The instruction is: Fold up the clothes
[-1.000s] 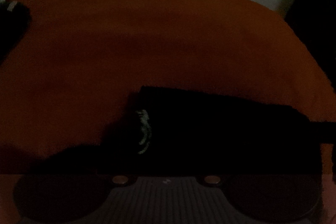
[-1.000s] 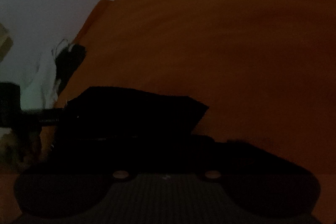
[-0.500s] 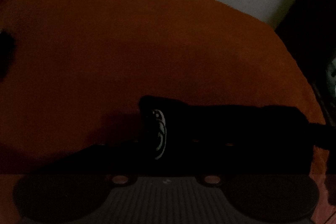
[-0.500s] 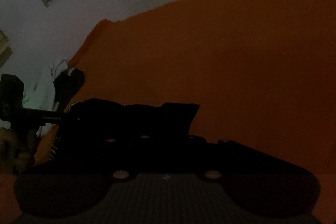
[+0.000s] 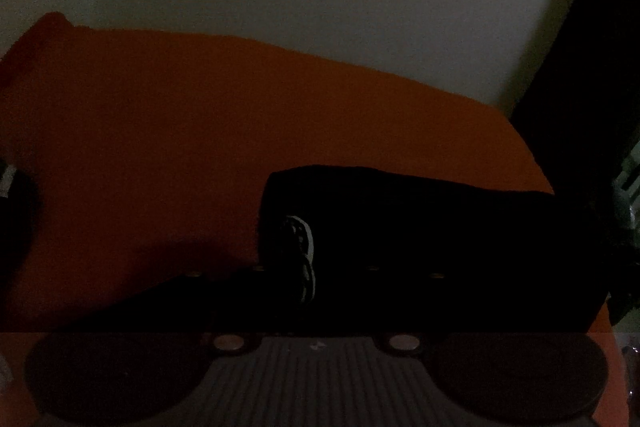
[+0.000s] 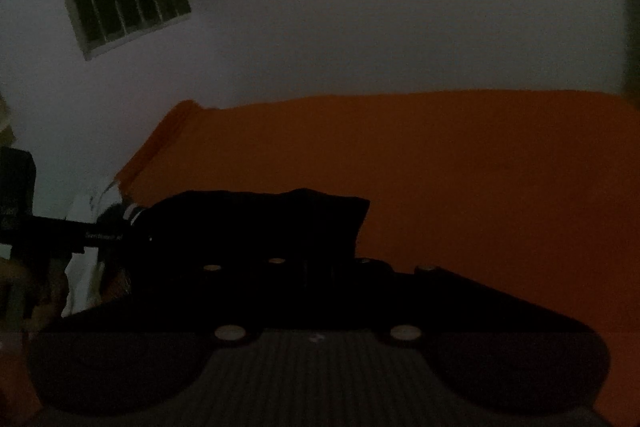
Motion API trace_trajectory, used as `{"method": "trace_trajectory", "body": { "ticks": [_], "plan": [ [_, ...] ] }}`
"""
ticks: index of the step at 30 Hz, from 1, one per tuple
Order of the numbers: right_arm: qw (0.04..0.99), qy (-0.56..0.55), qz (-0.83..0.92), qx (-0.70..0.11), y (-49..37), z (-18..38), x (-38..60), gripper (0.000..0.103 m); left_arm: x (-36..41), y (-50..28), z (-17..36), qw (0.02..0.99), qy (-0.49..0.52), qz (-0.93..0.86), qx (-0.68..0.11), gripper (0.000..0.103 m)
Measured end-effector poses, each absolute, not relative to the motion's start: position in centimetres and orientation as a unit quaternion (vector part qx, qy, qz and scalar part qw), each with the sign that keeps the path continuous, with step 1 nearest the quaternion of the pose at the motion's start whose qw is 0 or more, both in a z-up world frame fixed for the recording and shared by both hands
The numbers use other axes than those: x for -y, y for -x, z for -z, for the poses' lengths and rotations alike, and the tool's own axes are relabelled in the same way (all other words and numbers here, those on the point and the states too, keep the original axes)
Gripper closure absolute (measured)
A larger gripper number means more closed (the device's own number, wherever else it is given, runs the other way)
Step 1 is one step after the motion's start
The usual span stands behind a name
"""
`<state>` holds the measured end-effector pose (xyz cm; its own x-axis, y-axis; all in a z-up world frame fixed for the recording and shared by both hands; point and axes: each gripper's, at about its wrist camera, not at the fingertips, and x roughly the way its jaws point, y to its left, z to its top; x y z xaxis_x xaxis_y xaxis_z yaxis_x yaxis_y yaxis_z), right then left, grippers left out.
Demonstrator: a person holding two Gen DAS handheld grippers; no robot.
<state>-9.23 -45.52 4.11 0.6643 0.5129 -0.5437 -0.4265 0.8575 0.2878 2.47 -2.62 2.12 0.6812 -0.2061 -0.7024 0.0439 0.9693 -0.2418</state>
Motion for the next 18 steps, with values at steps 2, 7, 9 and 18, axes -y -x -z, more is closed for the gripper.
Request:
{"method": "trace_trajectory", "body": {
  "ticks": [2,7,9,18],
  "plan": [
    [0.912,-0.079,-0.249,-0.317,8.9,-4.3,45.6,0.093,3.4,-3.1,-2.6,0.909,0.1,0.065,-0.4,0.086],
    [0.908,-0.118,-0.244,-0.319,1.1,-2.3,46.2,0.094,3.0,-6.8,-2.3,0.908,0.099,0.074,-0.4,0.086],
    [0.906,-0.133,-0.242,-0.32,-2.0,-1.5,46.5,0.094,2.7,-10.3,-1.5,0.908,0.107,0.08,-0.396,0.086],
    [0.905,-0.156,-0.231,-0.323,-19.3,2.4,46.6,0.094,3.4,-27.7,3.1,0.907,0.108,0.101,-0.395,0.086]
  ]
}}
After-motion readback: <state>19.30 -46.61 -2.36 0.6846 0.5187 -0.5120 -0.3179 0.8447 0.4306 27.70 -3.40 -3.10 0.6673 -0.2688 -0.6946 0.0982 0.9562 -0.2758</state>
